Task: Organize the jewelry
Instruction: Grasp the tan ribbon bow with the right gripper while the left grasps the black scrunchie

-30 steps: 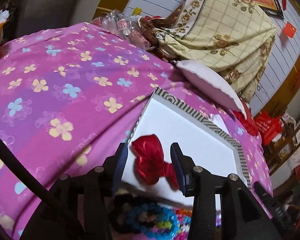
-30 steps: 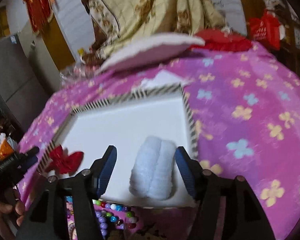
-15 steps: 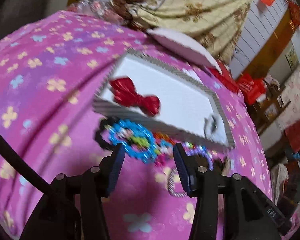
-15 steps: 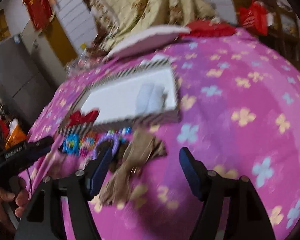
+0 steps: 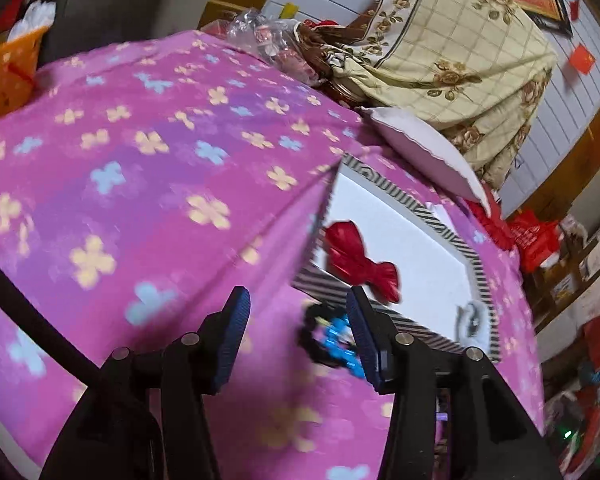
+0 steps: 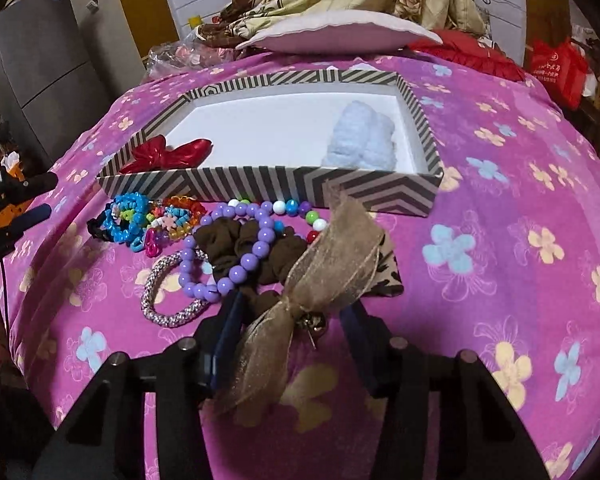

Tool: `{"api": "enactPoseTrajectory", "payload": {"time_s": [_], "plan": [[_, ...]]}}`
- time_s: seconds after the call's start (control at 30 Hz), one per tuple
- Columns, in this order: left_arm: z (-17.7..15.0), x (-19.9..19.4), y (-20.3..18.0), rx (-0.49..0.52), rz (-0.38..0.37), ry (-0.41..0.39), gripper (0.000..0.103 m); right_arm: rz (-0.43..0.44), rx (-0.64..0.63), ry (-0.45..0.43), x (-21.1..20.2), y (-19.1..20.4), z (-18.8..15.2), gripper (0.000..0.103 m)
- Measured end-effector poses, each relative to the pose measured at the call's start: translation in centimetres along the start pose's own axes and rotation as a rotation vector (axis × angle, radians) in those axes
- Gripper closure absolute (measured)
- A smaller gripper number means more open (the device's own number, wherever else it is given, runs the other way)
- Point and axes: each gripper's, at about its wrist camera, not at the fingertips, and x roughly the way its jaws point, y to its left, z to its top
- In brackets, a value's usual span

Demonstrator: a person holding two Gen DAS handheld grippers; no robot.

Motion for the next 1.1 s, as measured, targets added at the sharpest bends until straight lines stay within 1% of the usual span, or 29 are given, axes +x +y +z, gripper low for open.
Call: {"api": "enactPoseTrajectory", "payload": {"time_s": [0.1,0.17,0.2,0.27,0.3,0.33,0.37,0.4,0.43,0.5,0.53,0.57,0.6,0.67,0.7,0.8,0.87,0.9,0.97,1.0,1.03,1.07,1.1], "plan": [[0.2,0.3,0.2,0.053,0.029,0.005,0.078,0.022,-0.012,0.015,0.1,0.1,0.1,0.045],[-0.3,1.5,-0.3,0.086,0.01,0.06,0.078,0.016,-0.03,0.012,0.2,0.3,0.1,0.046],[-0.6,2.3,-0.7,0.114,-0.016,0.104,0.078,0.007,-0.04,0.004,0.1,0.4,-0.1,0.046],[-1.4,3.5,-1.6,0.166,-0.044,0.174,0.078,-0.003,-0.056,-0.007,0.0,0.6,-0.4,0.046],[-1.8,4.2,-1.9,0.176,-0.041,0.207,0.078,-0.002,-0.055,-0.007,-0.1,0.6,-0.4,0.046],[-2.0,4.5,-2.0,0.186,-0.021,0.221,0.078,-0.005,-0.064,-0.004,0.0,0.6,-0.5,0.05],[-2.0,4.6,-2.0,0.19,-0.005,0.224,0.078,-0.017,-0.074,-0.003,-0.1,0.6,-0.6,0.053],[-2.1,4.6,-2.0,0.185,0.003,0.22,0.078,-0.031,-0.08,-0.001,-0.1,0.5,-0.7,0.06],[-2.0,4.5,-1.9,0.178,0.007,0.213,0.078,-0.037,-0.083,0.003,-0.2,0.4,-0.7,0.064],[-2.0,4.6,-1.5,0.164,0.014,0.216,0.078,-0.041,-0.077,0.011,-0.3,0.2,-0.6,0.069],[-2.1,4.9,-1.4,0.162,0.028,0.233,0.079,-0.042,-0.074,0.015,-0.4,0.1,-0.6,0.071],[-2.1,5.3,-1.4,0.163,0.035,0.245,0.081,-0.043,-0.076,0.019,-0.4,0.1,-0.5,0.072],[-2.2,5.5,-1.4,0.173,0.043,0.244,0.081,-0.046,-0.08,0.019,-0.4,0.2,-0.6,0.072],[-2.4,5.8,-1.9,0.206,0.044,0.24,0.086,-0.06,-0.091,0.019,-0.4,0.4,-0.5,0.071],[-2.5,6.1,-2.2,0.225,0.048,0.246,0.087,-0.068,-0.101,0.02,-0.3,0.5,-0.5,0.071],[-2.7,6.3,-2.8,0.263,0.056,0.239,0.093,-0.08,-0.112,0.021,-0.2,0.8,-0.5,0.07],[-2.8,6.5,-3.2,0.294,0.087,0.236,0.103,-0.072,-0.101,0.021,-0.2,0.8,-0.5,0.07],[-2.9,6.5,-3.3,0.3,0.091,0.238,0.103,-0.067,-0.096,0.022,-0.2,0.8,-0.5,0.07],[-2.9,6.5,-3.1,0.293,0.074,0.247,0.103,-0.052,-0.084,0.025,-0.3,0.6,-0.4,0.07],[-2.8,6.3,-3.1,0.285,0.062,0.244,0.103,-0.038,-0.07,0.028,-0.3,0.3,-0.3,0.071],[-2.7,5.8,-3.0,0.277,0.048,0.228,0.103,-0.018,-0.053,0.029,-0.5,0.0,-0.3,0.079],[-2.4,5.2,-3.0,0.27,0.035,0.204,0.103,0.006,-0.03,0.029,-0.7,-0.3,-0.3,0.084],[-2.2,4.3,-2.9,0.256,0.015,0.172,0.103,0.013,-0.025,0.023,-0.9,-0.5,-0.2,0.084]]}}
